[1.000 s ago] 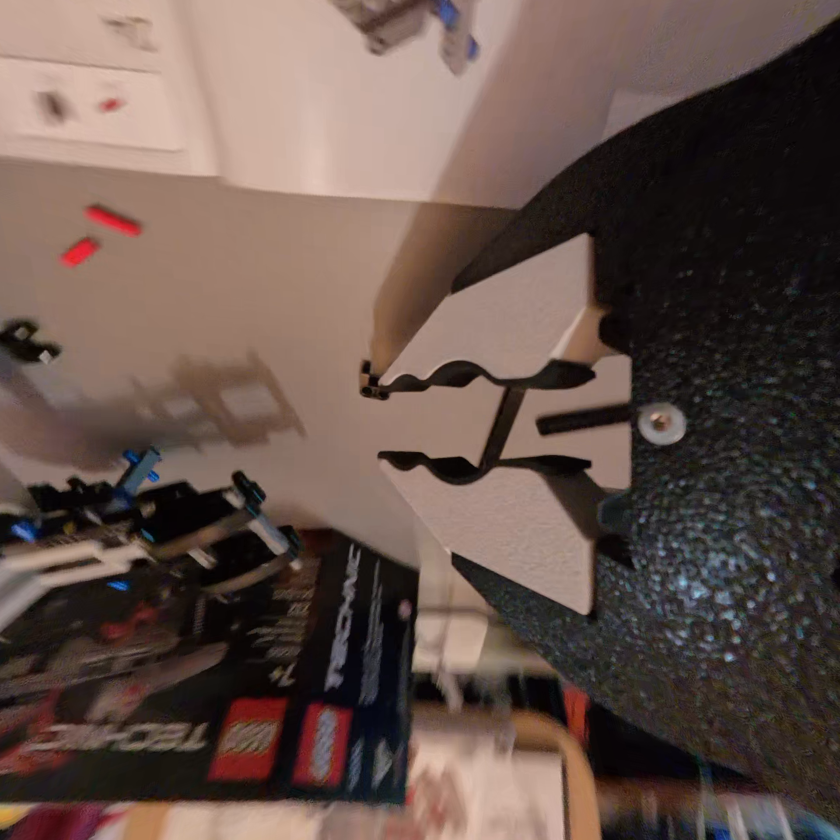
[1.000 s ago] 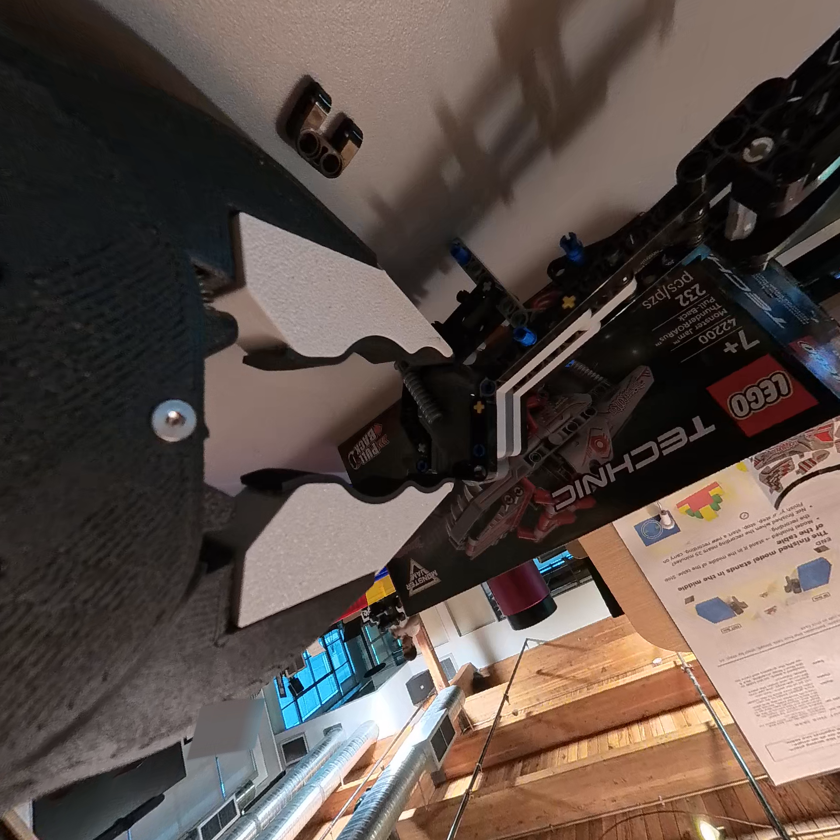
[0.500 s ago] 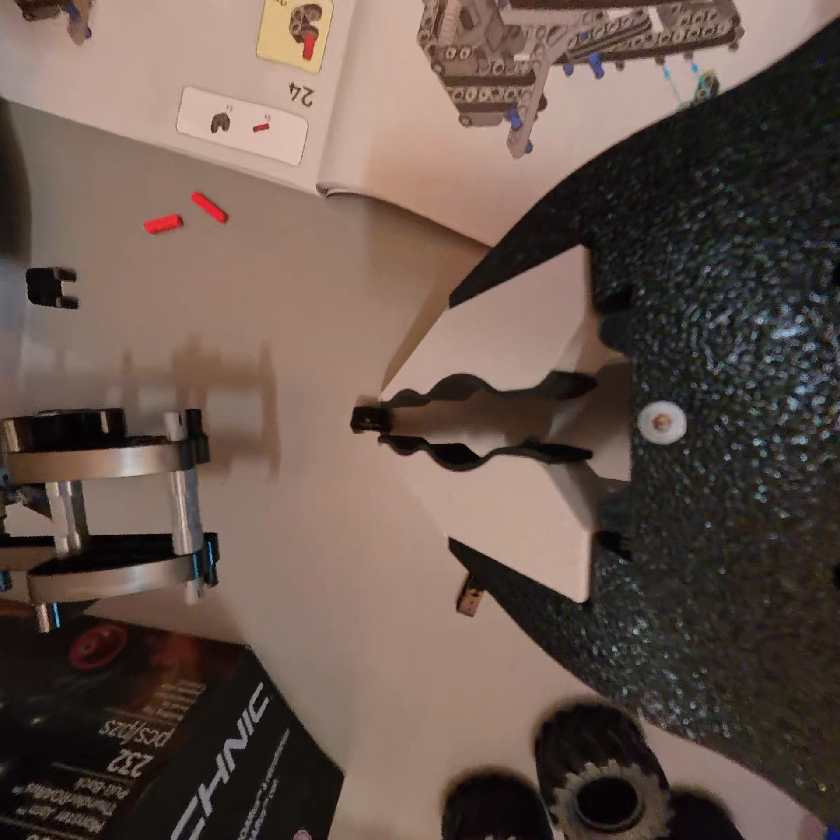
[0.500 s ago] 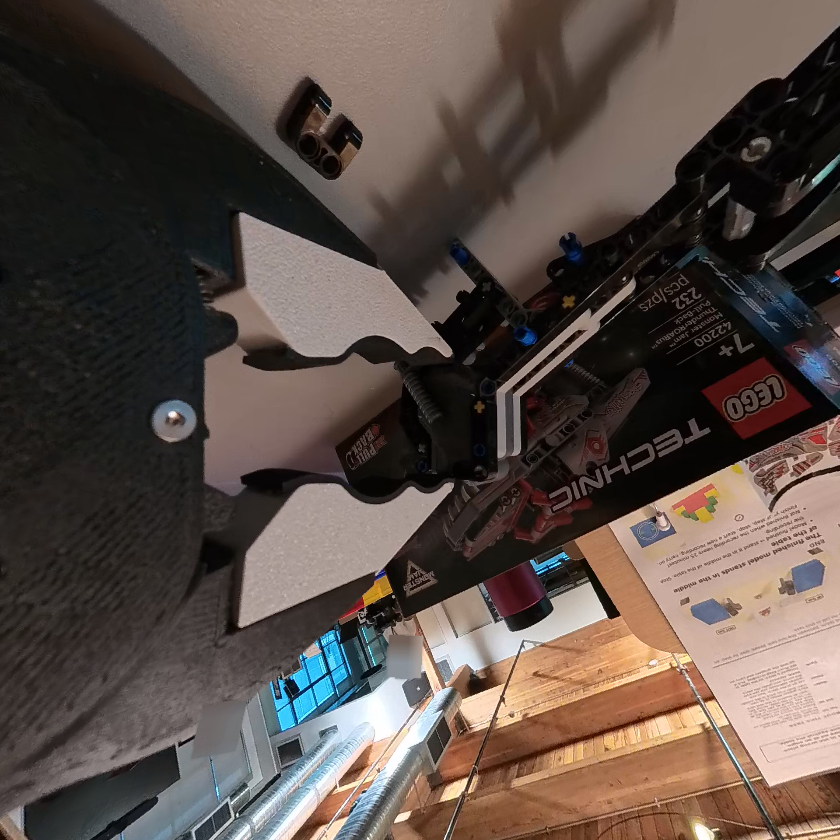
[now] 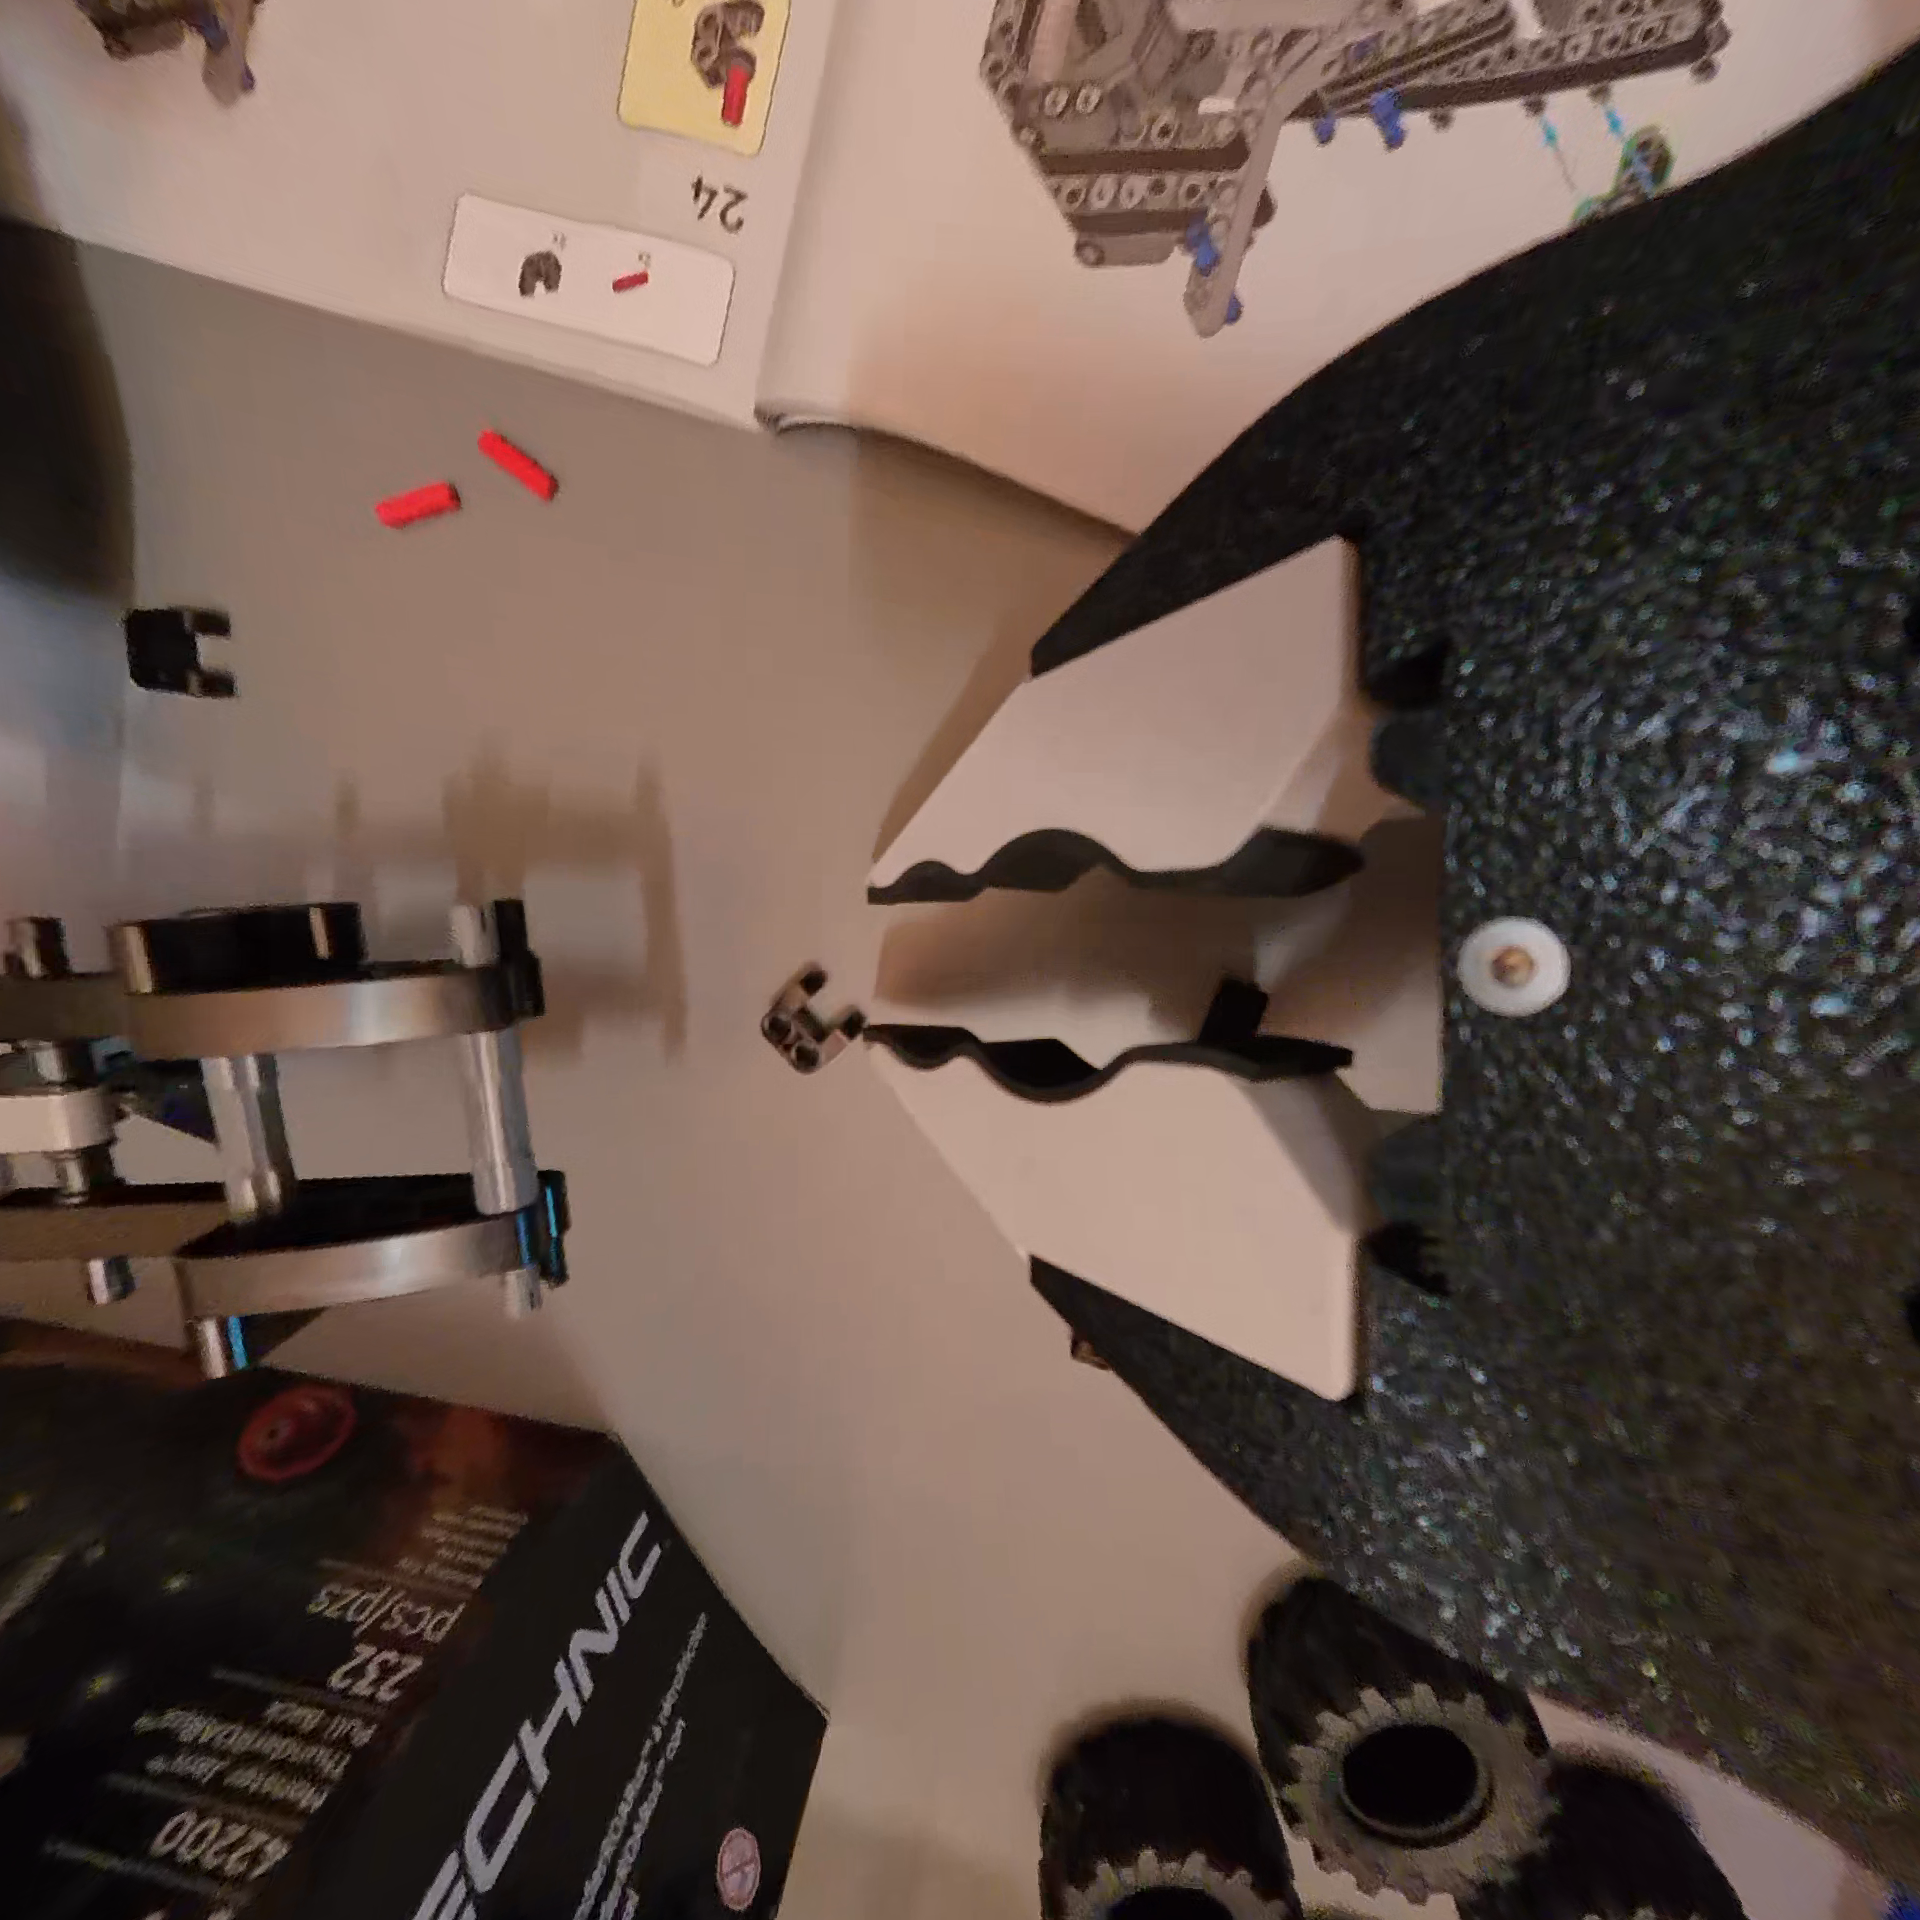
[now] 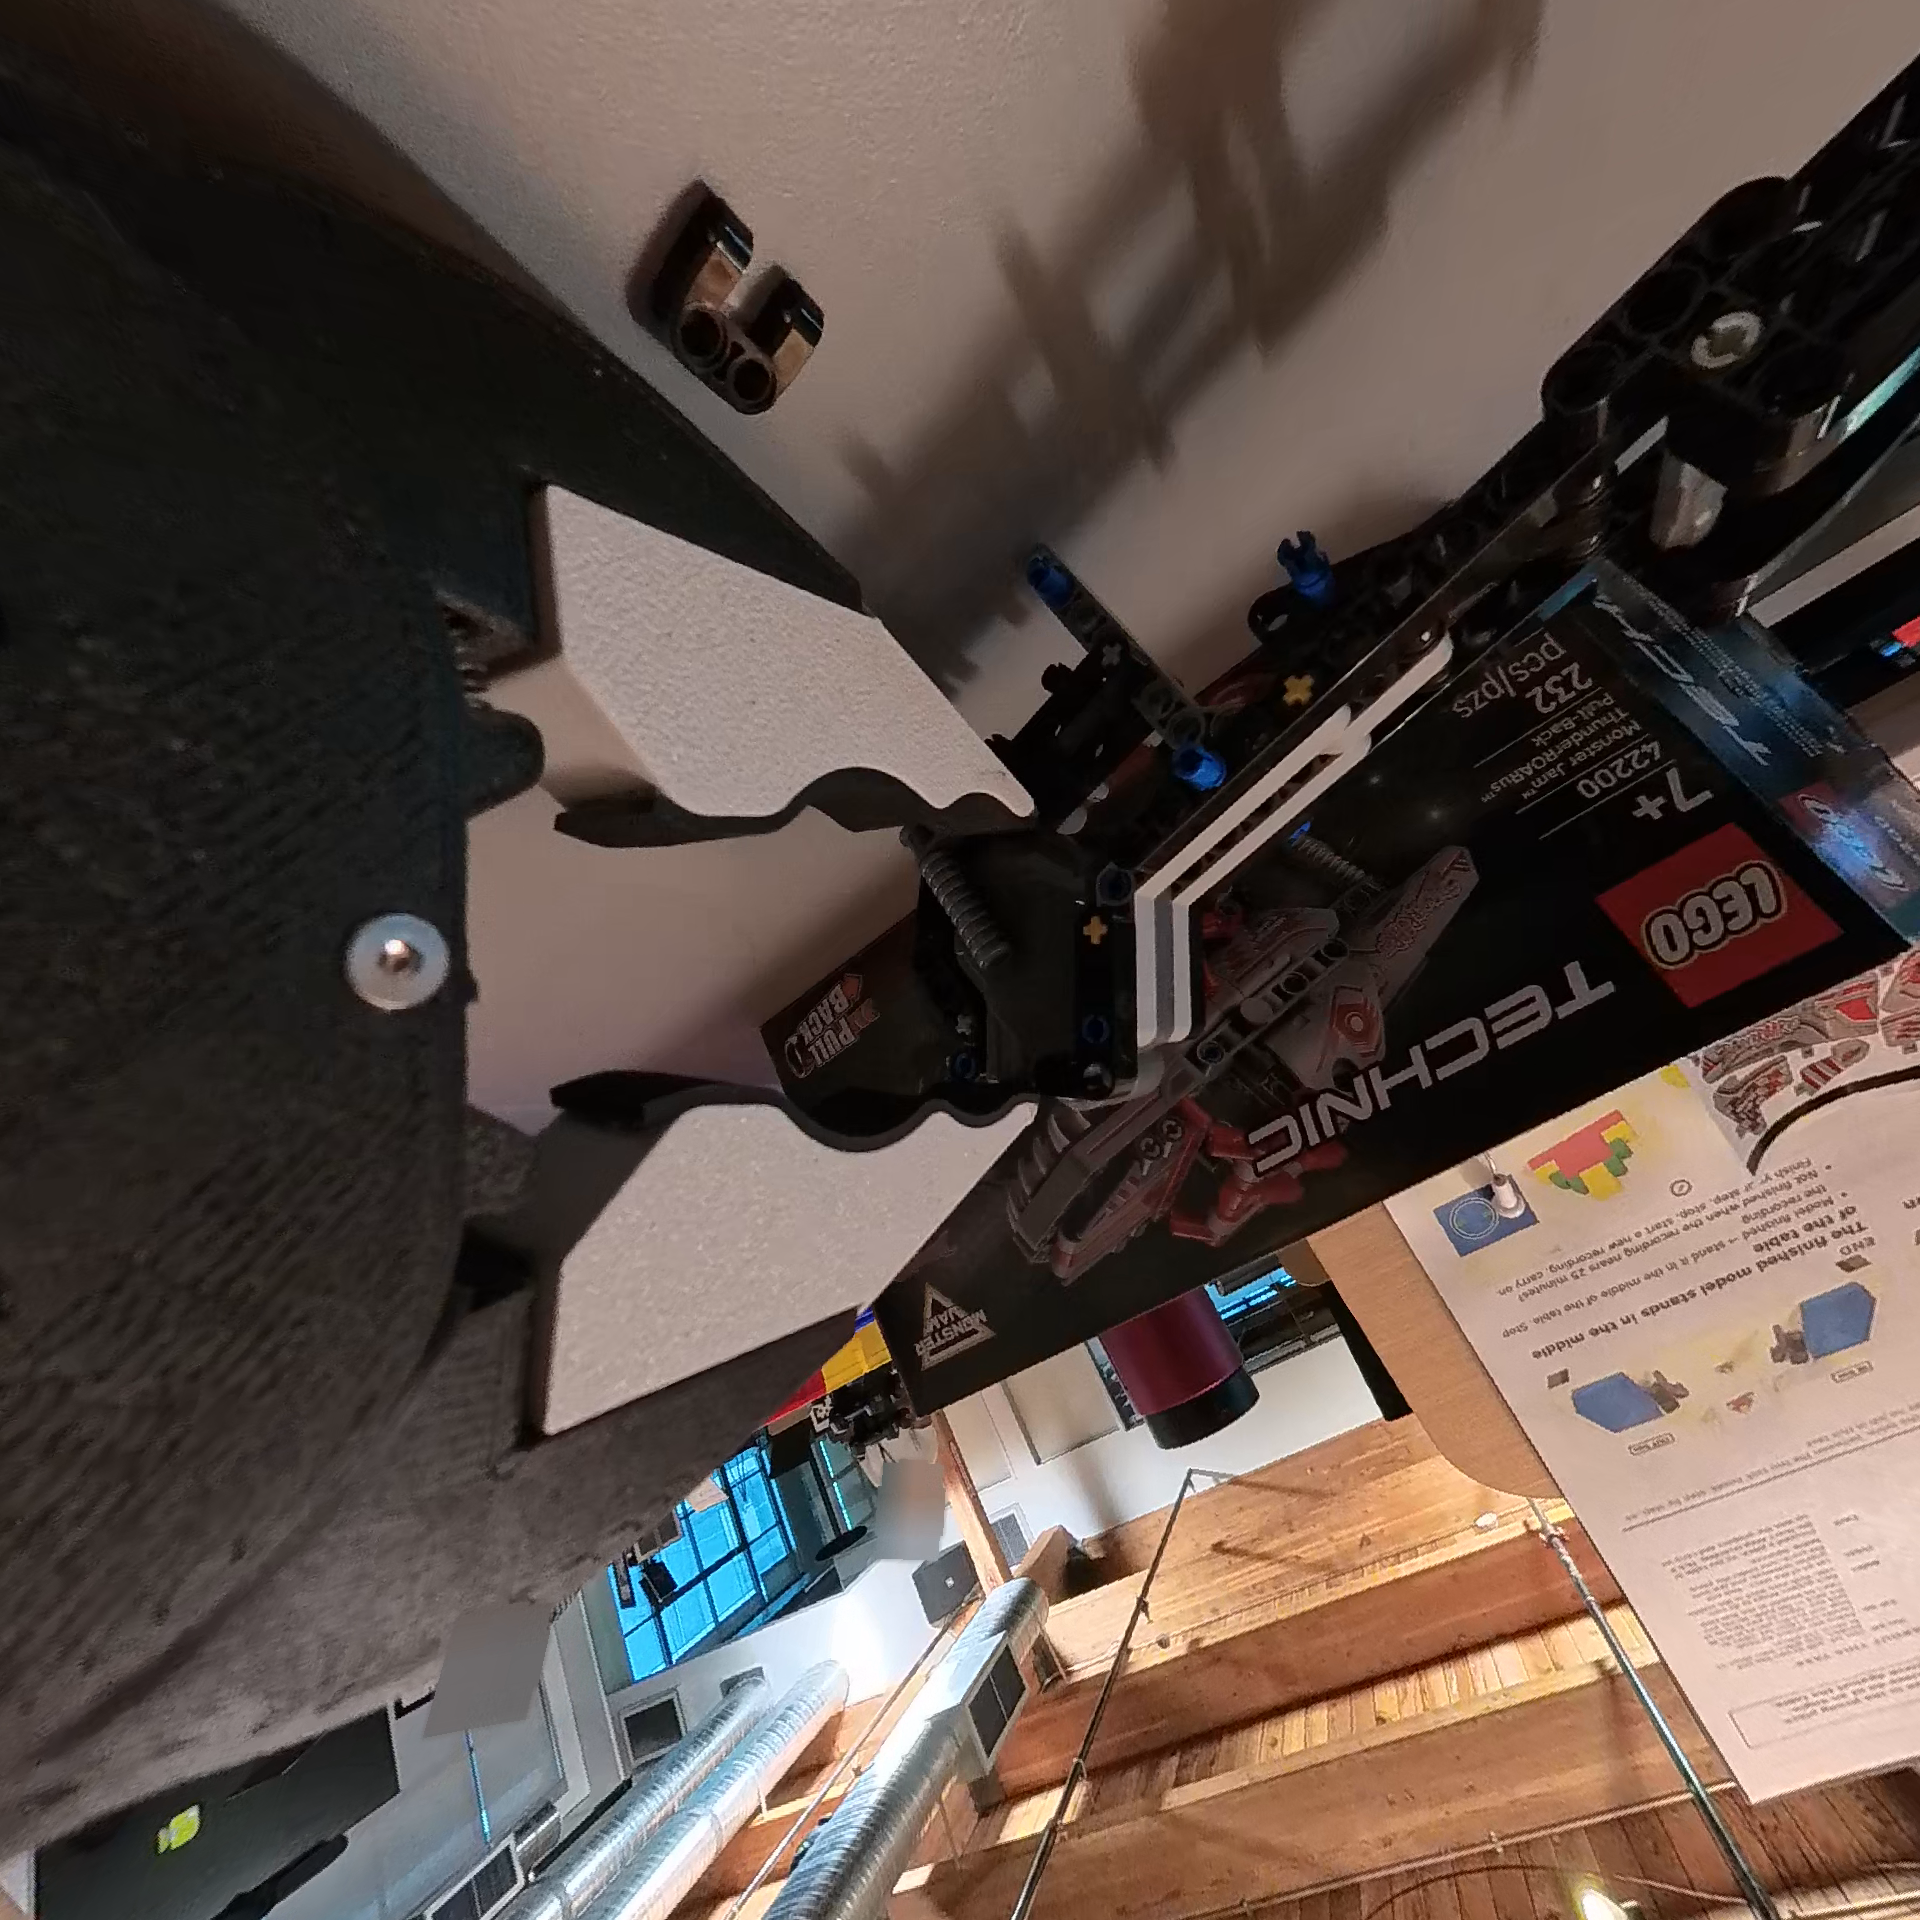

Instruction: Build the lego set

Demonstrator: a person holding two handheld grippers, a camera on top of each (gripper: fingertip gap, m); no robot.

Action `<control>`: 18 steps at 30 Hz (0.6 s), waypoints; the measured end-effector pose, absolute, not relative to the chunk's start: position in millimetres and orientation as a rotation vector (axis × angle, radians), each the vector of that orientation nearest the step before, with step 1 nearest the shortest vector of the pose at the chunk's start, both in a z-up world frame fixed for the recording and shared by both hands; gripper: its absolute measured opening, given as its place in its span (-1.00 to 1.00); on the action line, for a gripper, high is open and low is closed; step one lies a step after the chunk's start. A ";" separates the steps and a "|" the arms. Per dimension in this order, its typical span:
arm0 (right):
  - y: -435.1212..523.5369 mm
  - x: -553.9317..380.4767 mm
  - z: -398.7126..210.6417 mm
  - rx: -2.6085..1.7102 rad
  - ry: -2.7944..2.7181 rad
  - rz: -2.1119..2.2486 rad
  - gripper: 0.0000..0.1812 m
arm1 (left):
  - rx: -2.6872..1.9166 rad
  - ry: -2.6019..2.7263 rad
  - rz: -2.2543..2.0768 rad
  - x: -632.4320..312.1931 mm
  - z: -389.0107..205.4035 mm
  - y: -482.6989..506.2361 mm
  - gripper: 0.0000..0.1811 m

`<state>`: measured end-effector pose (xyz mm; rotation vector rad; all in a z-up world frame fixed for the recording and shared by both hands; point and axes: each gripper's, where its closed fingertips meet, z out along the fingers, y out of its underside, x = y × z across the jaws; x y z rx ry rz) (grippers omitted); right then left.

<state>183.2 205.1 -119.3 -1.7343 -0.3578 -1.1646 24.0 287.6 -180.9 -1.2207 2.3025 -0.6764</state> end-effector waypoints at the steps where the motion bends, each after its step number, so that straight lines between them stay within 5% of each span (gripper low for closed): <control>1: 205.3 183.2 -119.4 -1.734 -0.359 -1.167 -0.50 | -1.255 2.290 -0.660 26.5 -184.0 289.3 -0.75; 8: 204.1 183.5 -119.8 -1.737 -0.352 -1.163 -0.50 | -1.570 2.068 -0.710 43.3 -187.8 290.1 -0.57; 12: 204.6 183.2 -119.6 -1.735 -0.354 -1.163 -0.50 | -1.567 2.078 -0.729 45.6 -190.0 288.8 -0.82; 18: 204.8 183.2 -119.7 -1.732 -0.357 -1.153 -0.50 | -1.080 2.418 -0.896 31.9 -189.6 246.4 -0.82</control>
